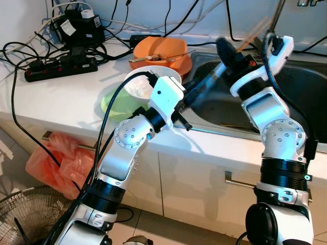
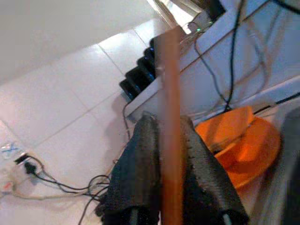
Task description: Kitchen organization
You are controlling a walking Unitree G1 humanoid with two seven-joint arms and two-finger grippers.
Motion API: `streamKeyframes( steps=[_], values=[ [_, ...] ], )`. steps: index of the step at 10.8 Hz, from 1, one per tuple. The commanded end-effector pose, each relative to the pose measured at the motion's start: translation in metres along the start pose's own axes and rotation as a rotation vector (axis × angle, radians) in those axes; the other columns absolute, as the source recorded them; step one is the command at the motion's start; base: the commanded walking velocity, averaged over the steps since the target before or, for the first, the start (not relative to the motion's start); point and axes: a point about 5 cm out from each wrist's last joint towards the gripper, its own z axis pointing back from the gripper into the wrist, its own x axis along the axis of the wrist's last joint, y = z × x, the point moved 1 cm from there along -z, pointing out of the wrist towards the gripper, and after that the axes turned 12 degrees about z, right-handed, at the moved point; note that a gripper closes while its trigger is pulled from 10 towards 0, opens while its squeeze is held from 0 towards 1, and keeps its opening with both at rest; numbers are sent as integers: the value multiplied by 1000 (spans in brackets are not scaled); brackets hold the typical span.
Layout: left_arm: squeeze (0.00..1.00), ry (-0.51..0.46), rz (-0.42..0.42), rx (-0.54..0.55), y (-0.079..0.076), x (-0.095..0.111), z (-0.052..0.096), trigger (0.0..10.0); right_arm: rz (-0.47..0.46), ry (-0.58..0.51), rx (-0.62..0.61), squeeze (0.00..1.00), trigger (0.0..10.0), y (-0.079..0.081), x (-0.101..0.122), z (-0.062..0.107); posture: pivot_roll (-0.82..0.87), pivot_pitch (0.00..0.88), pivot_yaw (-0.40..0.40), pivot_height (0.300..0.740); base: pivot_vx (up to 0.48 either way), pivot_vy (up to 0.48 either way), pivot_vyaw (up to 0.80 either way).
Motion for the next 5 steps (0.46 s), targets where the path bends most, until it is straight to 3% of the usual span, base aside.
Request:
streamKeyframes(
  steps=[1, 2, 3, 4, 5],
  values=[
    [0, -5, -21, 16, 4, 2, 1, 0, 8, 3, -18, 0, 0, -2, 1, 0, 186, 0, 69, 740, 0, 0, 0],
    [0, -4, -22, 18, 5, 2, 2, 0, 7, 2, -20, 0, 0, -2, 1, 0, 187, 0, 70, 740, 0, 0, 0],
    [0, 4, -19, 22, 5, 1, 2, 4000, 3, 1, -24, 0, 0, -3, 1, 0, 187, 0, 71, 740, 0, 0, 0],
    [0, 8, -29, 25, 5, 0, 2, 9098, 0, 1, -32, 0, 0, -3, 0, 0, 186, 0, 72, 740, 0, 0, 0],
    [620, 9, -15, 25, 5, -1, 1, 10000, 1, 1, -39, 0, 0, -5, 0, 0, 185, 0, 73, 740, 0, 0, 0]
  ],
)
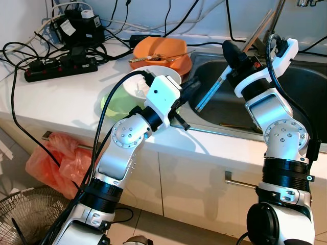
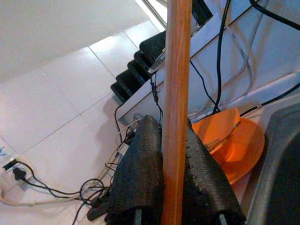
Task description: Kitchen organization
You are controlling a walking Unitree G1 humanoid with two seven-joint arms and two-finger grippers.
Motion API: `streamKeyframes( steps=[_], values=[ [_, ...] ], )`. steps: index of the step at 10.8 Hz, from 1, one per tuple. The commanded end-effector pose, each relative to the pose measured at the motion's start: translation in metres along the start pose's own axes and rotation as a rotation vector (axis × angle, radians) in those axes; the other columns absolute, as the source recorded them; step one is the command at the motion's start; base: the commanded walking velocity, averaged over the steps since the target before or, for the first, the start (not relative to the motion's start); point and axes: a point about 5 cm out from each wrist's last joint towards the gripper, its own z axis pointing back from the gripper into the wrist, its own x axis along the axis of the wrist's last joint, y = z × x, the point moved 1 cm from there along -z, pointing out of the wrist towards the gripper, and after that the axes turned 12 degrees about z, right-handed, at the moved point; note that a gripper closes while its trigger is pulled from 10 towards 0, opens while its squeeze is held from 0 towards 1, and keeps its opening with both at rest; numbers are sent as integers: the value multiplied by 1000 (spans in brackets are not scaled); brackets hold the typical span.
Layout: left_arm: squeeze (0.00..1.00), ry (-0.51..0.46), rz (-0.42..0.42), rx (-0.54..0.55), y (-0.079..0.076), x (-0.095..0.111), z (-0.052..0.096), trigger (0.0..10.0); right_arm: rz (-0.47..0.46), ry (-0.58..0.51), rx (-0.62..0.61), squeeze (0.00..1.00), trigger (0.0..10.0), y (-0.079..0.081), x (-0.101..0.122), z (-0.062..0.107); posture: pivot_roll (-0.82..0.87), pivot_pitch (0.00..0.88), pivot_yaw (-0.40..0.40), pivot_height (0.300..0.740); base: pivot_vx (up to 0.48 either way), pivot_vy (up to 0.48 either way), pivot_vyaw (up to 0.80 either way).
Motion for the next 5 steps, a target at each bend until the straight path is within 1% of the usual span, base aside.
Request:
streamKeyframes(
  steps=[1, 3, 4, 5],
  values=[
    [1000, 3, 18, 0, 2, 0, 0, 10000, -1, 1, -12, 0, 0, -1, -1, -1, 185, 0, 73, 740, 0, 0, 0],
    [1000, 41, 128, -132, -16, -3, 1, 10000, 4, 3, -24, 0, 0, -3, -2, -1, 188, 0, 67, 740, 0, 0, 0],
    [1000, 52, 155, -172, -22, -2, 1, 10000, 10, 3, -33, 0, 0, -4, -2, -1, 189, 0, 67, 740, 0, 0, 0],
    [1000, 56, 162, -198, -25, 1, 0, 10000, 20, 2, -51, 0, 0, -7, -2, -2, 195, 0, 62, 740, 0, 0, 0]
  ],
)
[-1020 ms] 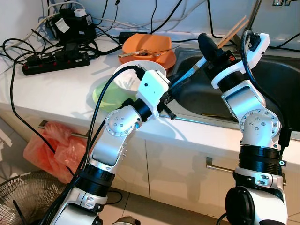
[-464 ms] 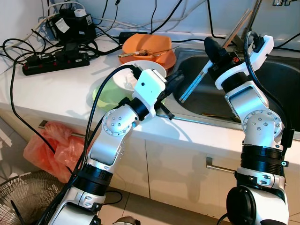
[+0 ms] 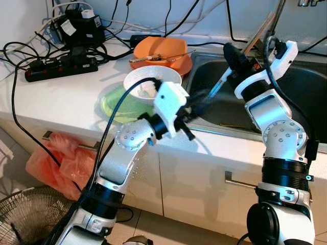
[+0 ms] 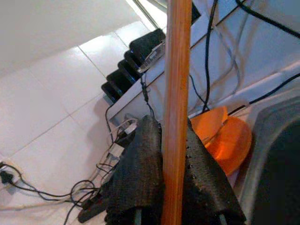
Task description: Kitchen organization
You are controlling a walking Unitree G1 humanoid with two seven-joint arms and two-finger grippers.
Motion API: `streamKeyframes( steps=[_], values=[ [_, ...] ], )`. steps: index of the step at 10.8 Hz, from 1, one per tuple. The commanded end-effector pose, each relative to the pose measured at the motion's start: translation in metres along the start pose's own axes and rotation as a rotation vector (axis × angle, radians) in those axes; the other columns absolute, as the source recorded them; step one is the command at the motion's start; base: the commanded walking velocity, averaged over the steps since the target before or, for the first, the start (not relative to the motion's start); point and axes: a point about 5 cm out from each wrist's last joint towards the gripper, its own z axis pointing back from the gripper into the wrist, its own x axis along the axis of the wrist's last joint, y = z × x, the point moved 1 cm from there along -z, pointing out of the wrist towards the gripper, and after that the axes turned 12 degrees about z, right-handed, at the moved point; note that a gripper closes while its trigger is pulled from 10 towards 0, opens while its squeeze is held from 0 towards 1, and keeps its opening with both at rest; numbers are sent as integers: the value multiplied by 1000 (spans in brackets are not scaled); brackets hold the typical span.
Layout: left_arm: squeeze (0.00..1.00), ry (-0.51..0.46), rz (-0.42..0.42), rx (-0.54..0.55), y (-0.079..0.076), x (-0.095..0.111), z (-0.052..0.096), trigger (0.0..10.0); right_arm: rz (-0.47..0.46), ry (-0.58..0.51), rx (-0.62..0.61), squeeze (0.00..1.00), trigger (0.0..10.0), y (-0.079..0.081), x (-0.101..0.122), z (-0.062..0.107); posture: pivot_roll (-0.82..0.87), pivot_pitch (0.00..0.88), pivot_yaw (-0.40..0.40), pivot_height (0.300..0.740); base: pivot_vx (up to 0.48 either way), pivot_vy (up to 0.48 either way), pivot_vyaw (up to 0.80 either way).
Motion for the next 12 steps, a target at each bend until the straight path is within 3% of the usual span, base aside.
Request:
streamKeyframes(
  steps=[1, 2, 4, 6, 7, 8, 10, 11, 12],
  values=[
    [1000, -3, 16, -22, -3, 6, 0, 10000, 38, -1, -29, 0, 0, -3, 1, -1, 198, 0, 61, 740, 0, 0, 0],
    [1000, 0, 23, -28, -3, 8, 0, 10000, 117, 2, -53, 0, 0, -8, 2, -1, 199, 0, 60, 740, 0, 0, 0],
    [1000, 1, 28, 3, 4, 16, 7, 10000, 656, 142, -80, 0, 0, -28, -16, 6, 199, 0, 57, 740, 0, 0, 0],
    [1000, 2, 38, 34, 8, 19, 12, 10000, 752, 208, -94, 0, 0, -47, -19, 13, 200, 0, 53, 740, 0, 0, 0],
    [1000, 13, 41, 36, 8, 18, 13, 10000, 873, 251, -90, 0, 9255, -59, -19, 16, 203, 0, 51, 740, 0, 0, 0],
    [1000, 23, 41, 32, 8, 18, 13, 10000, 1014, 281, -66, 0, 10000, -66, -17, 18, 204, 0, 50, 740, 0, 0, 0],
    [1000, 50, 29, 31, 10, 20, 17, 10000, 1178, 396, 39, 0, 10000, -81, -18, 24, 209, 0, 54, 740, 0, 0, 0],
    [1000, 58, 21, 41, 13, 20, 18, 10000, 1189, 508, 93, 0, 10000, -92, -25, 31, 210, 0, 54, 740, 0, 0, 0],
    [1000, 57, 21, 46, 14, 21, 19, 10000, 1194, 622, 132, 1000, 10000, -105, -34, 40, 211, 0, 53, 740, 0, 0, 0]
  ],
)
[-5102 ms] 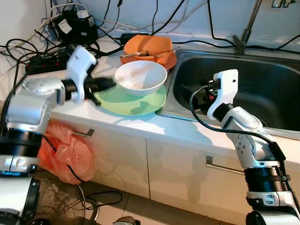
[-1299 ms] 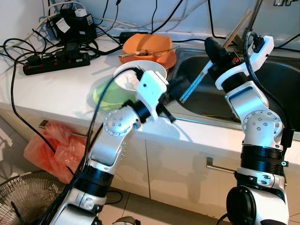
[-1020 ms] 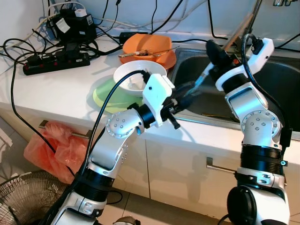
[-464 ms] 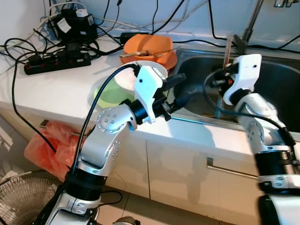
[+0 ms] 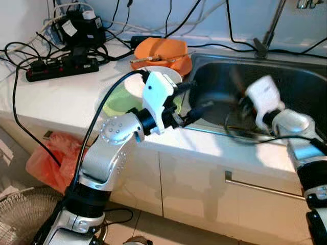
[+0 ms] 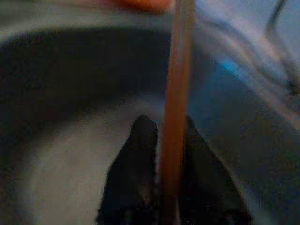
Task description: Kitchen organization
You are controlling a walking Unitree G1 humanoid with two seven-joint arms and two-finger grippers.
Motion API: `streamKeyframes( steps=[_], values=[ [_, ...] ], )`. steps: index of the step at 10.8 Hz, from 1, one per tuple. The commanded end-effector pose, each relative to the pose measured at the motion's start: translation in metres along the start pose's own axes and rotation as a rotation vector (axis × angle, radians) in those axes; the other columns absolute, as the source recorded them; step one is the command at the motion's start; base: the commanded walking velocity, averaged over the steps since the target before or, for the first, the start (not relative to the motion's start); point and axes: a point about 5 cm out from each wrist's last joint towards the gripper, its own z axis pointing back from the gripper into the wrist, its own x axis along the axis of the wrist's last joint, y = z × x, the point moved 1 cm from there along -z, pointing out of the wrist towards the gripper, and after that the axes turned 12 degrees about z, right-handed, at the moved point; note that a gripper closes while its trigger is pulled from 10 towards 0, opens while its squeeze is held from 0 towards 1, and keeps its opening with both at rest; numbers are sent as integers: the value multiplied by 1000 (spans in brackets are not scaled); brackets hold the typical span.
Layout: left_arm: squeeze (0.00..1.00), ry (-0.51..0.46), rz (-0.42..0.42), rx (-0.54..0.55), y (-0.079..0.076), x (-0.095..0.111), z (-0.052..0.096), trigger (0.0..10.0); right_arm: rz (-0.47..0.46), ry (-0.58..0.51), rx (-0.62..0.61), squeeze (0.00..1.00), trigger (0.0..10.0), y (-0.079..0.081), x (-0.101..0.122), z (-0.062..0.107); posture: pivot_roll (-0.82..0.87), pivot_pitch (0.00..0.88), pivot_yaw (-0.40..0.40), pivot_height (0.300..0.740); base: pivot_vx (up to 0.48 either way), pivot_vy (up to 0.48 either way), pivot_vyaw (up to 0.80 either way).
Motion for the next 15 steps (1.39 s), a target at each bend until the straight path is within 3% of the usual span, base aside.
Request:
streamKeyframes(
  steps=[1, 4, 6, 7, 8, 9, 10, 12, 13, 14, 15],
  values=[
    [1000, -6, -23, 2, 1, 7, 2, 10000, 37, 25, 41, 1000, 10000, -1, -4, 1, 212, 0, 51, 740, 0, 0, 0],
    [1000, 12, -46, 23, 4, 6, 4, 10000, 108, 39, 200, 1000, 10000, 13, -6, -2, 222, 0, 40, 740, 0, 0, 0],
    [1000, 31, -72, 20, 5, 9, 8, 10000, 132, 5, 206, 1000, 10000, 18, 2, -8, 240, 0, 43, 740, 0, 0, 0],
    [1000, 60, -131, 19, 9, 10, 10, 10000, 128, -28, 151, 1000, 10000, 10, 10, -9, 235, 0, 46, 740, 0, 0, 0],
    [1000, 88, -237, 37, 20, 20, 12, 10000, 47, -132, 25, 1000, 10000, -13, 32, -7, 217, 0, 43, 740, 0, 0, 0],
    [1000, 93, -281, 113, 36, 26, 15, 10000, -123, -231, -80, 1000, 10000, -29, 52, -2, 216, 0, 36, 740, 0, 0, 0],
    [1000, 78, -276, 175, 46, 28, 20, 10000, -238, -311, -140, 1000, 10000, -36, 64, 2, 217, 0, 36, 740, 0, 0, 0],
    [1000, 16, -286, 313, 64, 31, 34, 10000, -356, -433, -210, 1000, 10000, -36, 83, 10, 220, 3, 36, 740, 0, 0, 0],
    [1000, 62, -320, 338, 70, 27, 41, 10000, -437, -468, -228, 1000, 10000, -31, 92, 14, 217, 3, 30, 740, 0, 0, 0],
    [1000, 124, -400, 304, 69, 28, 39, 10000, -513, -522, -158, 1000, 10000, -18, 105, 18, 216, 4, 30, 740, 0, 0, 0],
    [1000, 323, -526, 214, 79, 8, 50, 10000, -570, -624, -47, 1000, 10000, -4, 125, 24, 218, 3, 36, 740, 0, 0, 0]
  ],
)
